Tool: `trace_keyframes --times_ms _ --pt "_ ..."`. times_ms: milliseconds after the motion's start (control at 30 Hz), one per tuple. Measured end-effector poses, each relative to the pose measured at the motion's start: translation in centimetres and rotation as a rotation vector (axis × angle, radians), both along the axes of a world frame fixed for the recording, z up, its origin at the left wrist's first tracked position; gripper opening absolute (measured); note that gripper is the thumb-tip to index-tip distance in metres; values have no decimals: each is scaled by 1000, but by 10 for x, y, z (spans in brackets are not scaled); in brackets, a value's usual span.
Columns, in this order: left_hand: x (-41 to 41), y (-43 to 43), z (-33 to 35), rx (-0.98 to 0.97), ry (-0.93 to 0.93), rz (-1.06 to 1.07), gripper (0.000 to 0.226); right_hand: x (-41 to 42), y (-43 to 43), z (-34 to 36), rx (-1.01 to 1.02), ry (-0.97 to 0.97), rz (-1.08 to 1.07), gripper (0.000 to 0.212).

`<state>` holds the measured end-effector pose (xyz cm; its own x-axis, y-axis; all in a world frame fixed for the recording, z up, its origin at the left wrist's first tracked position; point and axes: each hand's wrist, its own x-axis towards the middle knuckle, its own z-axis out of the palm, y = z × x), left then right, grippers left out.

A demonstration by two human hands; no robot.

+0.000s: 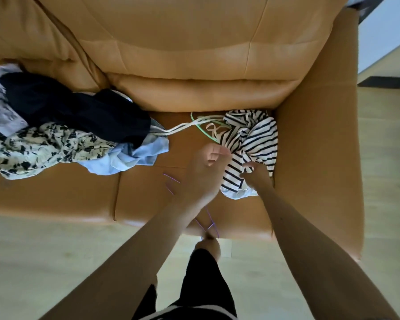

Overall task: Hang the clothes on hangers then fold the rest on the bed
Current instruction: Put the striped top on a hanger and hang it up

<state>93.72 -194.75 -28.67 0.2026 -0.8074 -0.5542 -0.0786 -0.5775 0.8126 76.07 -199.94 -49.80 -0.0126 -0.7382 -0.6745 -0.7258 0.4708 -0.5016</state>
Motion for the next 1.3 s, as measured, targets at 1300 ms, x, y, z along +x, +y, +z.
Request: trace_keyframes --times_ms 1300 --pt "77 -40 148 -636 -245 -68 23 111 -7 417 -472 -1060 73 61"
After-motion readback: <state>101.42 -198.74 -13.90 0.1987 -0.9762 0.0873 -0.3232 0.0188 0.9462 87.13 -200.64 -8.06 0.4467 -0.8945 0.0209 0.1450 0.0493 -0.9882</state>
